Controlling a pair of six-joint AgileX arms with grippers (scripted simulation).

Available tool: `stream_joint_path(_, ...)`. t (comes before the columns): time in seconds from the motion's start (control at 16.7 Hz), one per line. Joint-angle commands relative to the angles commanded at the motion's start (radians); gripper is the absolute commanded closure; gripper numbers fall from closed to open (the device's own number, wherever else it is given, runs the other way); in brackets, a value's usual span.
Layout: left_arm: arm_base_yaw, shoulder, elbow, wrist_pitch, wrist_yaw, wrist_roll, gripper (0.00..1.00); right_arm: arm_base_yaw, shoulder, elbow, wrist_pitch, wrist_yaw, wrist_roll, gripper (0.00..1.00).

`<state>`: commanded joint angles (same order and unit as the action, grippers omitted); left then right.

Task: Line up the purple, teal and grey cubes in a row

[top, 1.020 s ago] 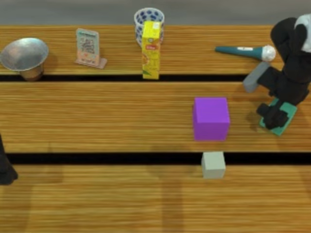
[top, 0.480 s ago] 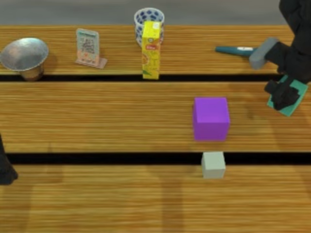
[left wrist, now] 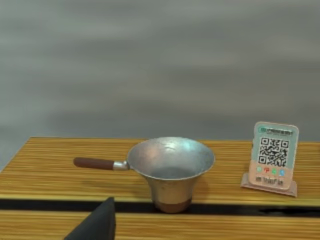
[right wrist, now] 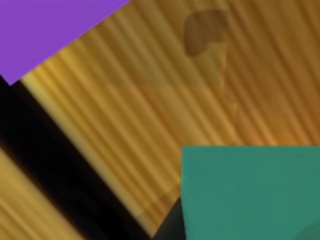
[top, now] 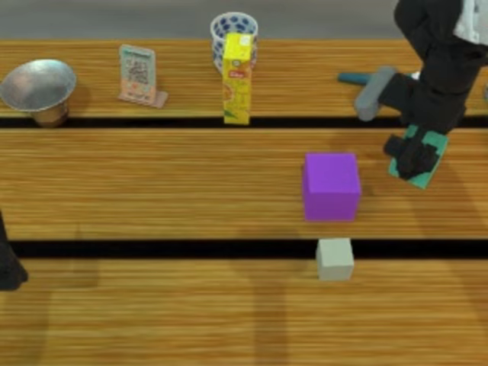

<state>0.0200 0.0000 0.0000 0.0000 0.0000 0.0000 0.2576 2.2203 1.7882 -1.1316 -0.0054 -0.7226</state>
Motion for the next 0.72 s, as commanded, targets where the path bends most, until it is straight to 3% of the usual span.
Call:
stream_joint_path(0.48,0.0,0.0,0.0,0.0,0.0,0.0,0.0,0.436,-0.058,-0.038,-0.023,-0.002,-0.06,1.0)
stream_joint_path(0.72,0.0,0.0,0.0,0.0,0.0,0.0,0.0,0.504,-0.075,-0.047,-0.024,-0.001,-0.07,1.0)
